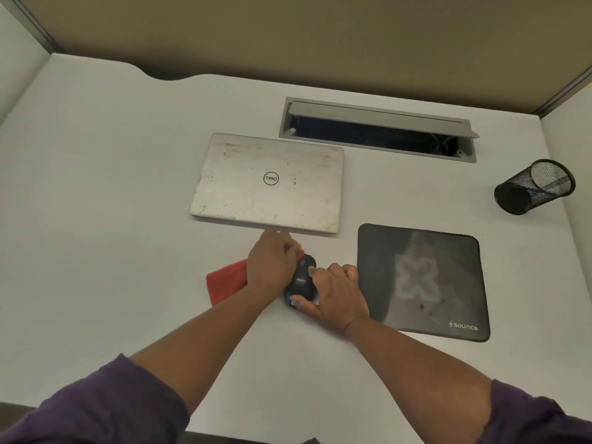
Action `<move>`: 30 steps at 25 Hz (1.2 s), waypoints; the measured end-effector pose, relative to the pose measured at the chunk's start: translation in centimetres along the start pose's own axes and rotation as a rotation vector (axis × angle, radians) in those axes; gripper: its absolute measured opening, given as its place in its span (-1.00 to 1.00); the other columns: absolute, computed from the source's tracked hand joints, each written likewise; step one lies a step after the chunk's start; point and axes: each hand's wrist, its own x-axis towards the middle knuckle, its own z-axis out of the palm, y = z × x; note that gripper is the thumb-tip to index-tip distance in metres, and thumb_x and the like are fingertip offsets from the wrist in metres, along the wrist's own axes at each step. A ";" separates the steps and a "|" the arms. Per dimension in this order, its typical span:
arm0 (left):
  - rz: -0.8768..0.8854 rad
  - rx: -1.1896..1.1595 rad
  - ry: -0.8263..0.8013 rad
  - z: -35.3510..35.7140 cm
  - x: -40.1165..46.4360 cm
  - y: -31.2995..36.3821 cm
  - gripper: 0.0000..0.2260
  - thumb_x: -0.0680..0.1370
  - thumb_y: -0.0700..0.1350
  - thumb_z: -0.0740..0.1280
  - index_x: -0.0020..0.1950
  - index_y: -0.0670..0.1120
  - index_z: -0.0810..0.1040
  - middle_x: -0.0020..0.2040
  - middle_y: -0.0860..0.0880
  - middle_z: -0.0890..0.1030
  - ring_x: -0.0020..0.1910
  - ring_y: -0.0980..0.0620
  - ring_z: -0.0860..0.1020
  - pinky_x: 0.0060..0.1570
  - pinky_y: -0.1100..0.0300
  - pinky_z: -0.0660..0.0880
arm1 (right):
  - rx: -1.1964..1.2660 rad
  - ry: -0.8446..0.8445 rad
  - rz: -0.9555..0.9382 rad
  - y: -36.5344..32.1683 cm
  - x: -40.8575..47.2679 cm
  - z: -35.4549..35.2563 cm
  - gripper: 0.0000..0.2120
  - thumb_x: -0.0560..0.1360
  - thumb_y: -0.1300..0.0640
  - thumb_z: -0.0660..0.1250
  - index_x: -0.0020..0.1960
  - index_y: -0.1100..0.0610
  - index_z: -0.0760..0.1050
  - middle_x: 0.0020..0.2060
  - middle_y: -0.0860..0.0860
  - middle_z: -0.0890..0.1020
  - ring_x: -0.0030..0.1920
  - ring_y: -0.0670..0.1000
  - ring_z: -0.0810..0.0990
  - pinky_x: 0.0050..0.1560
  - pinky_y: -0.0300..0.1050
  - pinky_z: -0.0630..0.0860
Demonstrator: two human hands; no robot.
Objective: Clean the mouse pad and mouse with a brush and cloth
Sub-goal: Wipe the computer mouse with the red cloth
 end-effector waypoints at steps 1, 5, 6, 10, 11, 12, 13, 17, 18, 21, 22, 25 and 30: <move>-0.021 -0.041 0.012 -0.1 -0.7 -0.3 -0.83 0.57 -0.04 0.40 -0.20 0.11 0.49 -0.15 0.13 0.44 -0.26 0.19 0.45 -0.23 0.22 0.32 | 0.000 0.000 0.002 0.0 0.0 0.0 -0.37 0.52 -0.44 0.02 0.16 0.08 0.45 -0.19 -0.03 0.58 -0.14 0.06 0.48 0.06 0.05 0.22; -0.020 -0.180 0.006 0.1 -3.8 -1.3 -0.89 0.57 -0.01 0.41 -0.15 0.13 0.55 -0.13 0.14 0.49 -0.16 0.25 0.51 -0.19 0.40 0.35 | -0.017 -0.015 -0.004 -0.1 -0.1 -0.3 -0.37 0.55 -0.42 0.01 0.18 0.10 0.45 -0.18 -0.01 0.58 -0.14 0.06 0.46 0.06 0.04 0.21; -0.031 -0.228 0.005 -0.1 -4.5 -1.4 -0.91 0.56 -0.02 0.41 -0.13 0.13 0.57 -0.12 0.14 0.50 -0.13 0.25 0.52 -0.17 0.42 0.36 | -0.021 -0.028 -0.009 -0.2 -0.1 -0.4 -0.37 0.57 -0.41 0.00 0.20 0.12 0.45 -0.16 -0.01 0.58 -0.13 0.06 0.46 0.06 0.04 0.21; -0.028 -0.373 -0.013 -0.5 -6.6 -2.1 -0.85 0.55 -0.09 0.42 -0.14 0.17 0.62 -0.11 0.13 0.52 -0.09 0.24 0.55 -0.14 0.50 0.40 | 0.010 -0.024 -0.001 -0.3 -0.2 -0.5 -0.39 0.62 -0.32 -0.07 0.21 0.14 0.46 -0.12 -0.01 0.58 -0.11 0.07 0.46 0.07 0.04 0.21; -0.019 -0.388 -0.021 -0.7 -7.0 -2.1 -0.87 0.55 -0.11 0.43 -0.12 0.13 0.64 -0.10 0.11 0.52 -0.11 0.21 0.56 -0.14 0.47 0.42 | 0.015 -0.006 0.003 -0.4 -0.2 -0.6 -0.42 0.64 -0.27 -0.10 0.19 0.14 0.47 -0.12 -0.01 0.59 -0.11 0.08 0.47 0.06 0.04 0.21; -0.001 -0.392 -0.022 -0.8 -7.4 -2.1 -0.90 0.55 -0.12 0.44 -0.10 0.10 0.66 -0.10 0.10 0.53 -0.12 0.18 0.56 -0.11 0.41 0.46 | 0.018 0.012 0.011 -0.4 -0.2 -0.6 -0.45 0.65 -0.22 -0.12 0.17 0.13 0.49 -0.13 -0.02 0.59 -0.11 0.08 0.48 0.06 0.04 0.21; 0.025 -0.386 -0.015 -0.8 -7.8 -2.1 -0.90 0.53 -0.13 0.45 -0.10 0.09 0.67 -0.12 0.12 0.53 -0.11 0.18 0.55 -0.07 0.36 0.46 | 0.022 0.028 0.022 -0.5 -0.1 -0.6 -0.49 0.66 -0.17 -0.12 0.14 0.10 0.50 -0.15 -0.02 0.59 -0.12 0.09 0.49 0.05 0.04 0.21; 0.146 -0.349 0.013 -0.8 -9.3 -3.2 -0.81 0.46 -0.16 0.52 -0.12 0.13 0.62 -0.17 0.16 0.50 -0.09 0.22 0.51 -0.09 0.46 0.35 | 0.018 0.058 0.042 -0.7 0.0 -0.7 -0.71 0.65 -0.03 -0.04 -0.02 0.00 0.42 -0.28 -0.05 0.53 -0.20 0.09 0.48 -0.03 0.01 0.19; 0.167 -0.331 0.003 -0.6 -9.7 -3.5 -0.82 0.44 -0.16 0.55 -0.13 0.10 0.63 -0.16 0.14 0.48 -0.11 0.23 0.49 -0.11 0.46 0.34 | 0.016 0.055 0.052 -0.7 0.0 -0.8 -0.70 0.65 -0.03 -0.03 -0.02 0.01 0.44 -0.28 -0.05 0.53 -0.21 0.09 0.48 -0.02 0.01 0.19; 0.253 -0.194 -0.007 0.0 -10.9 -4.3 -0.83 0.39 -0.18 0.59 -0.14 -0.05 0.63 -0.14 0.10 0.45 -0.18 0.20 0.42 -0.15 0.38 0.36 | -0.003 0.040 0.080 -0.7 0.0 -0.8 -0.59 0.64 -0.08 -0.03 0.04 0.07 0.55 -0.26 -0.02 0.58 -0.18 0.09 0.51 0.00 0.04 0.20; 0.286 -0.156 0.010 0.3 -11.1 -4.4 -0.83 0.38 -0.20 0.59 -0.16 -0.09 0.62 -0.14 0.08 0.45 -0.19 0.17 0.39 -0.16 0.32 0.37 | -0.005 0.037 0.079 -0.7 0.0 -0.8 -0.56 0.64 -0.09 -0.03 0.05 0.08 0.56 -0.25 -0.01 0.60 -0.18 0.10 0.52 0.01 0.04 0.20; 0.305 -0.120 0.030 0.5 -10.9 -4.3 -0.82 0.38 -0.20 0.59 -0.19 -0.14 0.60 -0.15 0.01 0.48 -0.19 0.06 0.40 -0.21 0.22 0.38 | 0.015 0.023 0.083 -0.7 0.0 -0.8 -0.53 0.63 -0.11 -0.04 0.08 0.11 0.57 -0.22 0.01 0.61 -0.15 0.11 0.52 0.04 0.05 0.23; 0.217 -0.237 0.021 0.3 -10.6 -4.4 -0.85 0.41 -0.19 0.58 -0.18 -0.08 0.62 -0.17 0.08 0.49 -0.19 0.07 0.47 -0.22 0.21 0.45 | 0.015 0.060 0.079 -0.6 -0.1 -0.5 -0.63 0.65 -0.06 -0.03 0.00 0.08 0.50 -0.28 0.00 0.54 -0.21 0.11 0.47 -0.01 0.03 0.22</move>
